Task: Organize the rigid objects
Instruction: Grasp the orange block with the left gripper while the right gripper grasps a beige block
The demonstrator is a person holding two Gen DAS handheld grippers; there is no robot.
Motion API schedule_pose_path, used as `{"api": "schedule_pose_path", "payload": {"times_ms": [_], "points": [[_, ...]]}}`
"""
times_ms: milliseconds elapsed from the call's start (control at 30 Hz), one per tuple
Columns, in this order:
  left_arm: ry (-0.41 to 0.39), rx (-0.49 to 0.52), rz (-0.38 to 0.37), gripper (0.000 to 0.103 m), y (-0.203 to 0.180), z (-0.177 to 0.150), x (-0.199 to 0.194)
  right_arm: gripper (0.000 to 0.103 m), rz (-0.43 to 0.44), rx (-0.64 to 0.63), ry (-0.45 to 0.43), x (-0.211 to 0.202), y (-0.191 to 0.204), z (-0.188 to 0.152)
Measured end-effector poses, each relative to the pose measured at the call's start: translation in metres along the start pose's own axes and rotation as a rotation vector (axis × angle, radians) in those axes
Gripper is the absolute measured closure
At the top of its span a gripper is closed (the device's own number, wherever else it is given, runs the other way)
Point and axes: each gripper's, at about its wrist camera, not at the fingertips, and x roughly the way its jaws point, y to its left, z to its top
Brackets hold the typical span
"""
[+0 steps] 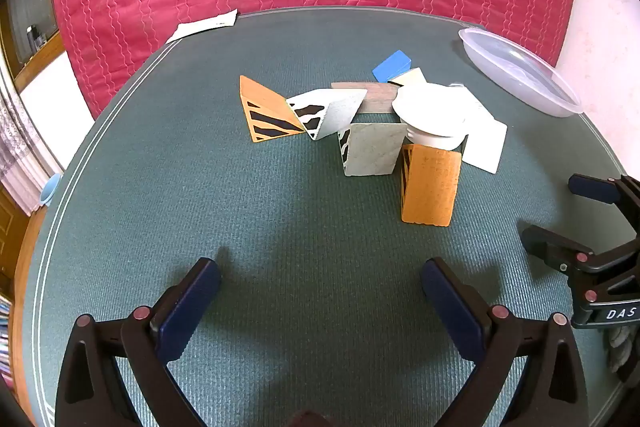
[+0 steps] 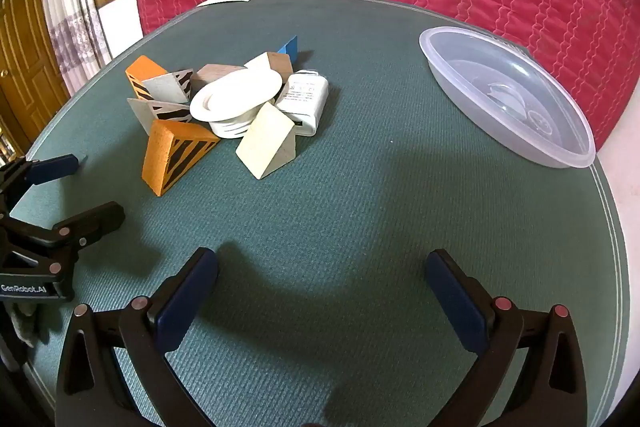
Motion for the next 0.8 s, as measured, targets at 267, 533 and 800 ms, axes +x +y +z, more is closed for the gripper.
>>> {"api": "schedule_pose_path", "payload": {"times_ms": [267,533,800], "points": [[0.003,-0.012,0.008,0.000,0.001,0.000,0.000,0.000,0.010,0.007,-0.006,-0.001,-0.001,0.000],[0.004,-0.011,0.005,0.000,-0.002,0.001,0.002,0.000,0.017,0.004,-0.003,-0.001,0.000,0.000],[0.019,-0.002,-0.008,0.005,-0.009,0.008,0.006,0.000,0.011,0.009,0.001,-0.001,-0.006,-0.001]]}}
